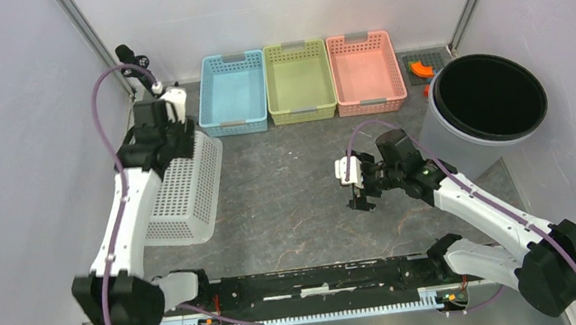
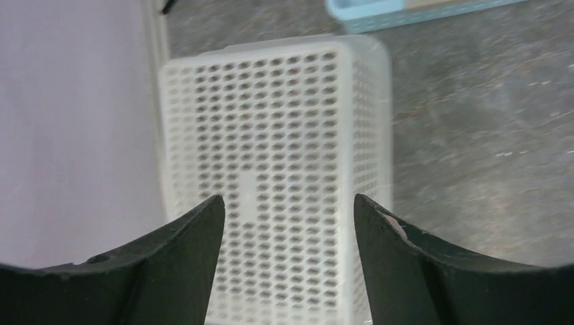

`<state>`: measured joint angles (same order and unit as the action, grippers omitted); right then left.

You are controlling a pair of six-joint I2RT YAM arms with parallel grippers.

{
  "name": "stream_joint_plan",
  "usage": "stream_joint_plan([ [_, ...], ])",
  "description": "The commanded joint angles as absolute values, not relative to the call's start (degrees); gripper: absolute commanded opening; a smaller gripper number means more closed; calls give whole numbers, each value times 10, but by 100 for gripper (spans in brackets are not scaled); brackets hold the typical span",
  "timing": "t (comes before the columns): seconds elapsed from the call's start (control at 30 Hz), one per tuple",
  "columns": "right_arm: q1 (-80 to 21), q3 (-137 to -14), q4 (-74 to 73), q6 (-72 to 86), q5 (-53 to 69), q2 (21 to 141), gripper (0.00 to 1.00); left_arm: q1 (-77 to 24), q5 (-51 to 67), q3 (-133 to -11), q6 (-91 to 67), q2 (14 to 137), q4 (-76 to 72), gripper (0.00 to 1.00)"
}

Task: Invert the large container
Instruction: Move the container to the center of the board.

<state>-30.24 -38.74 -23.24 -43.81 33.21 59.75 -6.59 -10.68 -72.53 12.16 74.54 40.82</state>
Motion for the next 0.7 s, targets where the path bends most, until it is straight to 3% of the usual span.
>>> stream_joint_plan([
  [0.0, -300, -384, -228, -448, 351, 597, 98, -30, -138, -644, 211, 682, 409, 72],
  [0.23, -300, -385, -233, -450, 359, 591, 98, 64, -108, -566, 242, 643, 410, 46],
  [0.67, -300, -384, -236, -449, 375, 590, 98, 196, -30, -544, 243, 653, 384, 42],
])
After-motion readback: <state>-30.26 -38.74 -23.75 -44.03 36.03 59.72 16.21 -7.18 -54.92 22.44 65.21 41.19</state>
